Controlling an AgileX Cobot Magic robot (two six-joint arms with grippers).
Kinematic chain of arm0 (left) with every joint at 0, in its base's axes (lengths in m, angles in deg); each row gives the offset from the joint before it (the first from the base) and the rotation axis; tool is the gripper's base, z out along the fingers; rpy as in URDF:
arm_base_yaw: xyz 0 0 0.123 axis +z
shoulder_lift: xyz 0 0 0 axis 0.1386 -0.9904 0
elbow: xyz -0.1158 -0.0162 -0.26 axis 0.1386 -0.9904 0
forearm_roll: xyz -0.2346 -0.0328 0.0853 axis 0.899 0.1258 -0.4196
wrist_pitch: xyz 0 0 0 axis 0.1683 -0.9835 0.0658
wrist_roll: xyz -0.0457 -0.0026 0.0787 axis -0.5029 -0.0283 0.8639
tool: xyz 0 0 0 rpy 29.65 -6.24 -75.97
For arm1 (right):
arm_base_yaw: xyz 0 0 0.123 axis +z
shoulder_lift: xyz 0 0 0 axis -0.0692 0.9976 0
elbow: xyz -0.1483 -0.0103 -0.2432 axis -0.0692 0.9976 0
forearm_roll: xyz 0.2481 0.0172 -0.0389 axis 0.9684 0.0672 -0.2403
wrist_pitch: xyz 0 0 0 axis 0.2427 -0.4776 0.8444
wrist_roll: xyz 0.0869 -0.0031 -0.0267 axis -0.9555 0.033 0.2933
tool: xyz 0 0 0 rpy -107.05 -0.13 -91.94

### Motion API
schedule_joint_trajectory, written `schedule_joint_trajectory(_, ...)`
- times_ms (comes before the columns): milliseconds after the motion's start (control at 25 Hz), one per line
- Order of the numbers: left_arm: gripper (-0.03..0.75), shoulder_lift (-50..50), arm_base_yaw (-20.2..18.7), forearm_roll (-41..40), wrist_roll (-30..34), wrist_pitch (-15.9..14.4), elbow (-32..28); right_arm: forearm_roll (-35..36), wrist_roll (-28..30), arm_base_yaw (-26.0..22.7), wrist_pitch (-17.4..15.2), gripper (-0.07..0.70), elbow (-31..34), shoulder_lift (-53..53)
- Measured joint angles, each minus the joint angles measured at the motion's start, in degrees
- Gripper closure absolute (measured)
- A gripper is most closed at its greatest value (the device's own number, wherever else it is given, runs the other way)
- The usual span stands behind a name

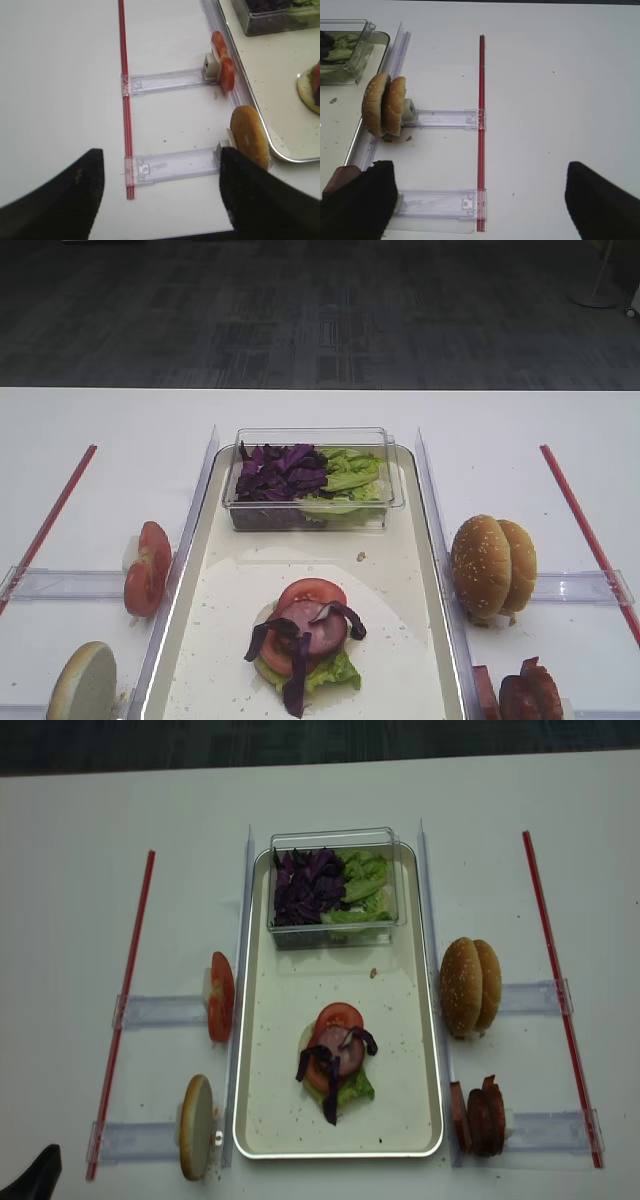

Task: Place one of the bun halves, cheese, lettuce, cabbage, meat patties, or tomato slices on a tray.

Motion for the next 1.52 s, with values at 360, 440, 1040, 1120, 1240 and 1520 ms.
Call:
schedule_joint_trajectory(360,0.265,0.0,0.0,0.0,0.0,0.0,0.0,0.0,-0.1,0.0,0.0,-0.06,0.0,0.0)
schedule_joint_trajectory(440,0.265,0.0,0.0,0.0,0.0,0.0,0.0,0.0,-0.1,0.0,0.0,-0.06,0.0,0.0)
schedule_joint_trajectory(1040,0.266,0.0,0.0,0.0,0.0,0.0,0.0,0.0,-0.1,0.0,0.0,-0.06,0.0,0.0)
schedule_joint_trajectory(1120,0.266,0.0,0.0,0.0,0.0,0.0,0.0,0.0,-0.1,0.0,0.0,-0.06,0.0,0.0)
schedule_joint_trajectory(1240,0.269,0.0,0.0,0.0,0.0,0.0,0.0,0.0,-0.1,0.0,0.0,-0.06,0.0,0.0)
schedule_joint_trajectory(1520,0.284,0.0,0.0,0.0,0.0,0.0,0.0,0.0,-0.1,0.0,0.0,-0.06,0.0,0.0)
